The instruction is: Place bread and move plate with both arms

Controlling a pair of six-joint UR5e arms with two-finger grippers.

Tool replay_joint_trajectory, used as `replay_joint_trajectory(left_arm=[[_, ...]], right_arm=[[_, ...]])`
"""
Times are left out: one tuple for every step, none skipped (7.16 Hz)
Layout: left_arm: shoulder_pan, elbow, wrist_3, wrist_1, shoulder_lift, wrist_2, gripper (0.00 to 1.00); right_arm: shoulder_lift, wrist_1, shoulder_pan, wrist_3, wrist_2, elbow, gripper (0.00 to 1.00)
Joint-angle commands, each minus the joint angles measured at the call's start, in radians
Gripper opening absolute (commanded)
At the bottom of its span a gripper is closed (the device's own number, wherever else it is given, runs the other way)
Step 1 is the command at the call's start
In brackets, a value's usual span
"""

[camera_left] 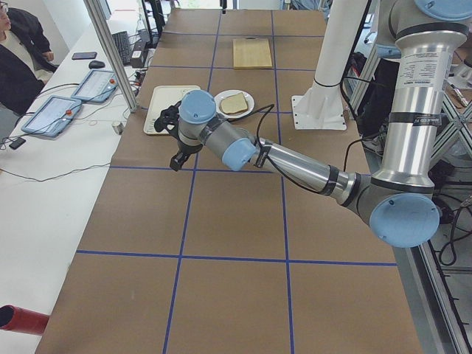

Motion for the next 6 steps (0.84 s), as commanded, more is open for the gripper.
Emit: replay_joint_trajectory(left_arm=[[0.182,0.022,-0.534,-0.318,-0.003,0.011,0.99],[0.278,0.022,-0.735,-0.402,-0.006,0.093,0.99],[0.393,0.039,-0.881,-0.463,-0.034,0.159,0.99],[0.501,0.082,-1.001,-0.572,-0.057,0.260,0.99],[0.629,0.143,-1.089,-0.694,-0.097,0.390,0.99],[0.708,0.188,-1.176,-0.715,-0.164,0.475,0.98]], right_arm=[[-0.090,-0.032,0.093,-0.098,0.006,0.008,1.00],[-0.098,-0.050,0.098,-0.053,-0.004,0.049,1.00],[-0.085,-0.061,0.098,0.036,-0.001,0.060,1.00],[-0.075,-0.061,0.098,0.074,0.002,0.064,1.00],[-0.074,-0.060,0.098,0.076,0.015,0.074,1.00],[-0.074,-0.058,0.098,0.075,0.020,0.074,1.00]])
